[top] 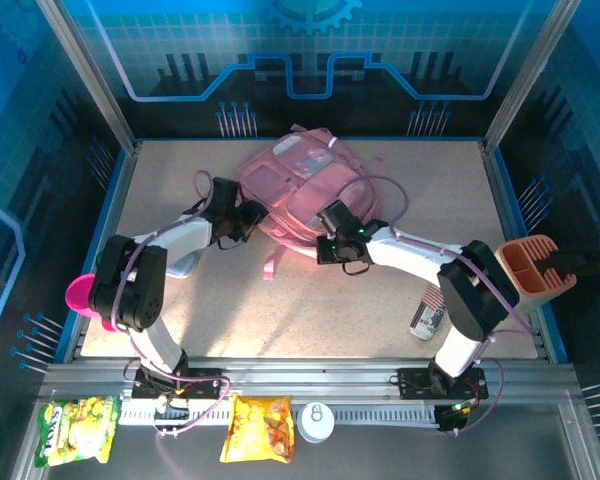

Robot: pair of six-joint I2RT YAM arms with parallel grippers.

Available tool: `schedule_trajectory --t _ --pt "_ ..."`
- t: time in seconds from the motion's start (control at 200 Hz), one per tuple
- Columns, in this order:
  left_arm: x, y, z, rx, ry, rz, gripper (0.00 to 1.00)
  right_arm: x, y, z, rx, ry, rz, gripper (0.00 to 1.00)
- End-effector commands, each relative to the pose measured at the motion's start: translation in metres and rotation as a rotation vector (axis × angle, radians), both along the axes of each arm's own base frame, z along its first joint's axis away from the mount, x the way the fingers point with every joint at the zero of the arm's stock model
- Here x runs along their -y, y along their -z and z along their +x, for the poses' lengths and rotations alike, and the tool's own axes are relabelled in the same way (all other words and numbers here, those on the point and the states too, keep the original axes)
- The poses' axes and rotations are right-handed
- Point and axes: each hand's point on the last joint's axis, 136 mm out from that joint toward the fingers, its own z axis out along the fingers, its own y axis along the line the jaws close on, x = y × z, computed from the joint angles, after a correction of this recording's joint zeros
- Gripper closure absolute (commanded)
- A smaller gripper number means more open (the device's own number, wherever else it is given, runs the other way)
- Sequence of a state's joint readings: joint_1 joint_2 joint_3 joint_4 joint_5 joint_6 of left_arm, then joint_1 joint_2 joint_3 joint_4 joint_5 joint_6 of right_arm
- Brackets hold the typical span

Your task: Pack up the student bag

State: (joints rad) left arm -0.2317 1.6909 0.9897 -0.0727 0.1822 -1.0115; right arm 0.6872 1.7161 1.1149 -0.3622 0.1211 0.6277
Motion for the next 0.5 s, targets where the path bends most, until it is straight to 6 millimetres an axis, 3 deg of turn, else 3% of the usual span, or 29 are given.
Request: schedule_trajectory --t 0.0,0.205,0.495 --pt "0.022 -0.019 -0.016 0.033 0.06 -0.108 0.45 -0.036 -0.013 0.001 0.0 -0.064 0.093 1.0" --pt "0.057 -0.003 -0.039 -0.052 0.072 -0.2 0.42 -0.05 -0.016 -0.002 -0.019 -0.077 0.131 1.0" --pt "0.072 0.017 -0.042 -0.09 0.052 -0.237 0.48 -0.049 -0.016 -0.005 -0.031 -0.071 0.133 1.0"
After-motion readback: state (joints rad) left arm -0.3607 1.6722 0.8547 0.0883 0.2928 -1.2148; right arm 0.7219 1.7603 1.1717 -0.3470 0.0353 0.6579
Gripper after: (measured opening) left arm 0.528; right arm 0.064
